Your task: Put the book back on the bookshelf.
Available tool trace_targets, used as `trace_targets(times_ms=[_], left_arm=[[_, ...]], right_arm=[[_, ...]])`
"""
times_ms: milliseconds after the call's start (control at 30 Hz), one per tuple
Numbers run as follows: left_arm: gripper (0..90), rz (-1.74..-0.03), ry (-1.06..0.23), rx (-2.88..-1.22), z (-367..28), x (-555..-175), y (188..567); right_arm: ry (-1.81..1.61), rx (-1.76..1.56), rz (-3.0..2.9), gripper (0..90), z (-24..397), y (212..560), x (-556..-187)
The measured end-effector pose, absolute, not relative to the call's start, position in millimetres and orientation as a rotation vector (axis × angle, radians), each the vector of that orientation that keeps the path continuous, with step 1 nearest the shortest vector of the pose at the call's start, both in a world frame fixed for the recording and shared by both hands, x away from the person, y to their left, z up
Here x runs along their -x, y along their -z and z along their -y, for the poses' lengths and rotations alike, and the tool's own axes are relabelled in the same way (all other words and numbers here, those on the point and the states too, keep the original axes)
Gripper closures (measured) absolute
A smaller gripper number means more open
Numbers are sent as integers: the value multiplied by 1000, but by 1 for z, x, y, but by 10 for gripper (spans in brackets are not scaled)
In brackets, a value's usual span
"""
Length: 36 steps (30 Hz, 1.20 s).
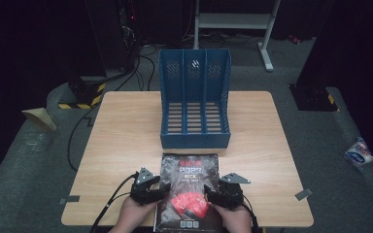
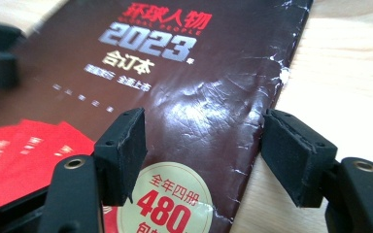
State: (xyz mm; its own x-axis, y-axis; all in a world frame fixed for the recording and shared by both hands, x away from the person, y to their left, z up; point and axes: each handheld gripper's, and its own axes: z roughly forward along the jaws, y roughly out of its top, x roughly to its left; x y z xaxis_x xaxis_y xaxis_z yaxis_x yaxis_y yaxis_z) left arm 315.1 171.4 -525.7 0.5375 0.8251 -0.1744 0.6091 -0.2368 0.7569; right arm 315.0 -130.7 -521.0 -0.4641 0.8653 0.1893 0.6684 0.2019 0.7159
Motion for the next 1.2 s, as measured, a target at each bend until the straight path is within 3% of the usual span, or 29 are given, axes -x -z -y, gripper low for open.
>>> trace_targets(times_ms=[267, 333, 400, 467, 767, 1000, 1200], left_arm=[[455, -1171, -360, -1956, -172, -315, 526], [485, -1170, -355, -1952, -172, -315, 526], [537, -1149, -328, -1952, -171, -315, 526], [537, -1146, -334, -1957, -170, -314, 526], [443, -1177, -340, -1943, -171, -315, 526], [422, -1195, -291, -1915, -172, -316, 526], [461, -1227, -287, -1882, -176, -317, 526]], right_arm=[[-1245, -1510, -2209, 367, 139, 521, -317], [-1379, -1476, -2229, 470, 142, 521, -316], [-1479, -1496, -2249, 452, 140, 521, -316], [-1323, -1366, -2277, 434, 122, 516, -312], [-1084, -1507, -2166, 316, 145, 518, -317], [-1124, -1492, -2188, 316, 128, 521, -314], [-1234, -1592, -2175, 353, 135, 522, -316]])
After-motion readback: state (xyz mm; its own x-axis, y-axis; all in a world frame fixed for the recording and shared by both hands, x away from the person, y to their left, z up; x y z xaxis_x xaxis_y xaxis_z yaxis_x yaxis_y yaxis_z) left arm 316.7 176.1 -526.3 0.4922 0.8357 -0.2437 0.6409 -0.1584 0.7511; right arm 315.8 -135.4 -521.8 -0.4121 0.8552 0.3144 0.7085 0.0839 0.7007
